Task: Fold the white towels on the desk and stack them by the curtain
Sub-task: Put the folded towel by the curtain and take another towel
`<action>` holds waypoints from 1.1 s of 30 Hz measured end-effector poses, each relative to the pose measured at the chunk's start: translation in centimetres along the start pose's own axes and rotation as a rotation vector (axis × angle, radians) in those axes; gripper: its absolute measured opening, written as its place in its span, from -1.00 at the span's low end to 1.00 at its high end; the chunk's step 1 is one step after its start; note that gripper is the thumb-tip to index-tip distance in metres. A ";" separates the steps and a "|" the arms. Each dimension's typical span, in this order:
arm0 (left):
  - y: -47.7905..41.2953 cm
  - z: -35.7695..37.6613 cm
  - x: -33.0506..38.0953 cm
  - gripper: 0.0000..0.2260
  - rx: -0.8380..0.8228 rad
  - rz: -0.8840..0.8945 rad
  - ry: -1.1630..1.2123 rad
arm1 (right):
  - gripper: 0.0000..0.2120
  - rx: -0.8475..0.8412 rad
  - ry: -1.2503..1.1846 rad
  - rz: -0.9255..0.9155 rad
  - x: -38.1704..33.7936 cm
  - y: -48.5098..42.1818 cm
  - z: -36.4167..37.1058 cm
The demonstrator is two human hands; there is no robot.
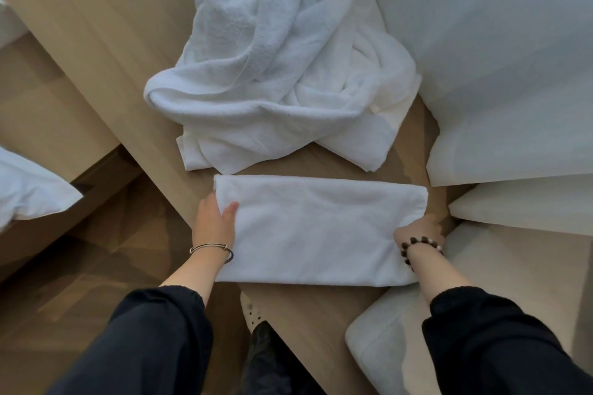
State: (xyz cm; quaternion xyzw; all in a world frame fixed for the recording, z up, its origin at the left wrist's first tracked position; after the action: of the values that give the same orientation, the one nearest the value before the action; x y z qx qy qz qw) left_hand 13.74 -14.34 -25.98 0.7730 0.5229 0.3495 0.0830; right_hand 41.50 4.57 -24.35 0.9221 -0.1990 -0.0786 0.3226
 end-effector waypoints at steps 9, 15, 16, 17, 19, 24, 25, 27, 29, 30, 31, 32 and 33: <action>1.1 3.6 2.2 -0.41 -0.076 0.641 -0.755 | -0.33 0.150 0.303 -0.868 -5.3 6.0 6.8; -0.1 5.7 -0.1 -0.46 -0.016 0.693 -0.839 | -0.36 0.155 0.345 -1.003 -3.5 2.7 8.4; 0.0 5.9 -0.1 -0.46 0.009 0.691 -0.837 | -0.36 0.169 0.325 -1.025 -3.5 2.5 8.5; 0.1 6.0 0.0 -0.46 0.017 0.684 -0.831 | -0.35 0.173 0.307 -1.041 -3.6 2.4 8.4; 0.5 6.3 0.5 -0.45 0.002 0.661 -0.820 | -0.36 0.172 0.306 -1.054 -3.5 2.0 8.2; 1.9 7.6 2.5 -0.45 -0.062 0.605 -0.763 | -0.38 0.108 0.452 -1.019 -3.0 0.8 6.1; 2.1 7.3 2.9 -0.44 -0.088 0.597 -0.761 | -0.38 0.087 0.479 -1.000 -3.1 1.0 5.8; 2.7 6.1 3.6 -0.43 -0.131 0.597 -0.793 | -0.37 0.058 0.477 -0.960 -3.6 2.3 5.3; 3.7 4.3 4.1 -0.42 -0.148 0.595 -0.814 | -0.36 0.046 0.424 -0.937 -4.1 4.2 4.6; 4.3 3.2 4.5 -0.41 -0.152 0.584 -0.814 | -0.37 0.044 0.390 -0.926 -4.3 5.2 4.1; 5.0 2.1 4.9 -0.40 -0.156 0.569 -0.813 | -0.37 0.043 0.365 -0.912 -4.5 6.2 3.5; 5.7 0.8 5.4 -0.39 -0.161 0.554 -0.815 | -0.38 0.041 0.345 -0.900 -4.7 7.3 2.8; 6.3 -0.4 5.9 -0.38 -0.164 0.546 -0.821 | -0.39 0.038 0.321 -0.891 -5.0 8.3 2.0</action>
State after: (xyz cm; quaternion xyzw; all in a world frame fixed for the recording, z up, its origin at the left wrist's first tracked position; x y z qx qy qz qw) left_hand 19.46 -12.12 -19.91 0.9463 0.1964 0.0657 0.2480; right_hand 33.78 -0.42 -20.62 0.9238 0.2668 -0.0620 0.2674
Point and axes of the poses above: each hand's wrist, its own y-axis away from the middle knuckle, its own z-axis out of the palm, x = y × z, the point moved 1 cm from there along -y, towards the middle knuckle, and after that the axes turned 6 degrees about -y, right-handed, at the moved point
